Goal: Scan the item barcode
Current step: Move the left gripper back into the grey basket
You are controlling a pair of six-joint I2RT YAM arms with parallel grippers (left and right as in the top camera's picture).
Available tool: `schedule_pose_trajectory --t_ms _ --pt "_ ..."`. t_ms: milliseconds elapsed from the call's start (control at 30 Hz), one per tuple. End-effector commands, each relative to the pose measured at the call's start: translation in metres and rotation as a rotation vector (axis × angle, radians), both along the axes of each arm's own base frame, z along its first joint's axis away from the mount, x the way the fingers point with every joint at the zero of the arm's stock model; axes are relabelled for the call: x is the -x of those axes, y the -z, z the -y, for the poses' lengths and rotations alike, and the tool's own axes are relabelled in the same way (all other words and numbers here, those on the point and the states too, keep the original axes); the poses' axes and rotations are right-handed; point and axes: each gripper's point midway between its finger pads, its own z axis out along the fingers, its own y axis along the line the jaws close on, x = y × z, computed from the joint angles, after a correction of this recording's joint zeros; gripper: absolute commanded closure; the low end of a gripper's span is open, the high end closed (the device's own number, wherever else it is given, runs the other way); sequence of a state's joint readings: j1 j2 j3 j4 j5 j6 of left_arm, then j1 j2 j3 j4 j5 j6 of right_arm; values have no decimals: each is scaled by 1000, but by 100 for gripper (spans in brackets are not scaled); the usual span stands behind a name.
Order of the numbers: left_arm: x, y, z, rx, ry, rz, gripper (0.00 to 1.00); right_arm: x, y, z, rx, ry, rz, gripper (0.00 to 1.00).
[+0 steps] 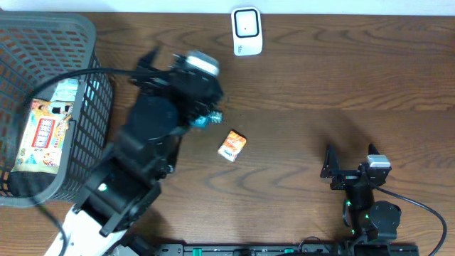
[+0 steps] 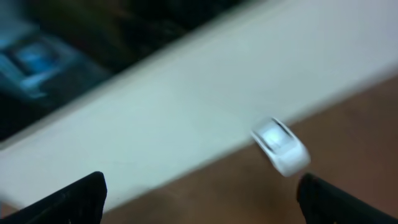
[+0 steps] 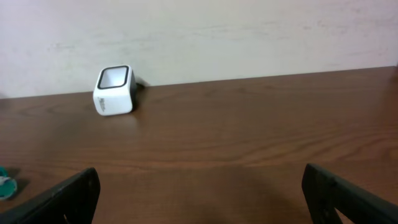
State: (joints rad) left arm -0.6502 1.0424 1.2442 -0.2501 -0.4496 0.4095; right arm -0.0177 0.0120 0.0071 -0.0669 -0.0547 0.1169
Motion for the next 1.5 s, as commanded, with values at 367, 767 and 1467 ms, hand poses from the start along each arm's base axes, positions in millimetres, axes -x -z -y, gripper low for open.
schedule_pose_trajectory --t_ms 367,767,1467 --pt "31 -104 -212 296 -824 459 2 0 1 2 6 8 -1 1" --pt "84 -65 -331 486 -1392 588 2 0 1 2 6 8 0 1" --pt "17 194 -418 726 -1415 -301 2 0 1 2 6 8 0 1"
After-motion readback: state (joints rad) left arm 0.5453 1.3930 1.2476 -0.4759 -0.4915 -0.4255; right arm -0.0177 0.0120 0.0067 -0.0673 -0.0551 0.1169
